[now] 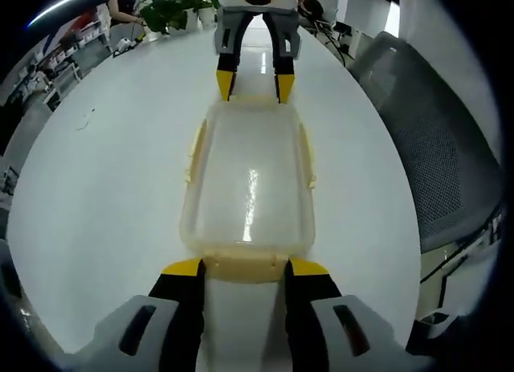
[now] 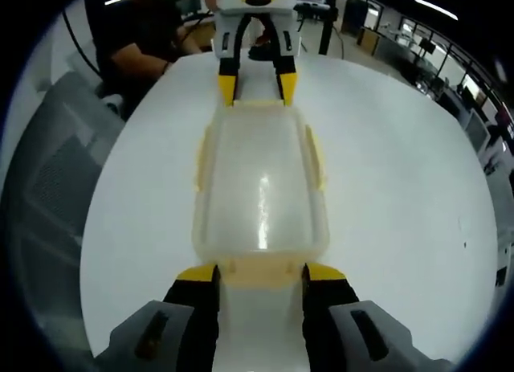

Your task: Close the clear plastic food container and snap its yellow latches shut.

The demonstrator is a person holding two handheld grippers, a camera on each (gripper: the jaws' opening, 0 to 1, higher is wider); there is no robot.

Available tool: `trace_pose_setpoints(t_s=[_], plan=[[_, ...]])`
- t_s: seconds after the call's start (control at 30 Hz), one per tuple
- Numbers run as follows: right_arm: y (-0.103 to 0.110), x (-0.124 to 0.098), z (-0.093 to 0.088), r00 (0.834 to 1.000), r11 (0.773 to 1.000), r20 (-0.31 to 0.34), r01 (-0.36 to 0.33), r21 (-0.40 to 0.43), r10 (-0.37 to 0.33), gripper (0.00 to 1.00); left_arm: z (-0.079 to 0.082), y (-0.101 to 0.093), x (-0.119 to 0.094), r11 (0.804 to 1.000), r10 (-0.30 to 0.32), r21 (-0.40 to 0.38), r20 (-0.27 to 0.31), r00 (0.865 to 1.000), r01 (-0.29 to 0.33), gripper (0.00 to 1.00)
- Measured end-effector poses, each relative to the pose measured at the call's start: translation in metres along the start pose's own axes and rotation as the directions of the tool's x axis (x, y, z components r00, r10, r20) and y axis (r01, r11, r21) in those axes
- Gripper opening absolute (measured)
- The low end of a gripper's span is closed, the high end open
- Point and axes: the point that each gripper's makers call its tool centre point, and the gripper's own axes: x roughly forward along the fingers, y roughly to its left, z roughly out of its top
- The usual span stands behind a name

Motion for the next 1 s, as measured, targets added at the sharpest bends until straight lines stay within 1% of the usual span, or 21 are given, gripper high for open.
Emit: trace_pose_setpoints(t_s=[0.1,0.2,0.37,0.83,1.0], plan=[[-0.001,-0.001,-0.001,1.000,1.000,-0.007,0.004,-0.010,-0.004,0.39,0.002,-0.002,0.000,1.000,0.001,-0.019,0.000,1.000,-0.001,0.38],[0.002,-0.003,-0.002,1.000,1.000,-0.009,-0.003,-0.008,0.003,0.39,0.003,-0.004,0.000,1.000,0.000,-0.016,-0.007,1.000,0.000,0.38],[0.000,-0.010,-0.002,1.000,1.000,-0.004,0.007,-0.016,-0.007,0.39,0.008,-0.004,-0.004,1.000,0.013,-0.014,-0.006,1.000,-0.013,0.38],[-0.006,-0.033,-0.005,1.000,1.000,0.011,0.028,-0.009,-0.028,0.39,0.032,0.002,-0.019,0.999,0.034,0.004,-0.001,0.999,-0.034,0.38],[-0.004,-0.045,-0.006,0.999,0.999,0.011,0.032,-0.013,-0.031,0.39,0.040,0.000,-0.023,0.999,0.035,0.005,0.002,0.999,-0.035,0.38]])
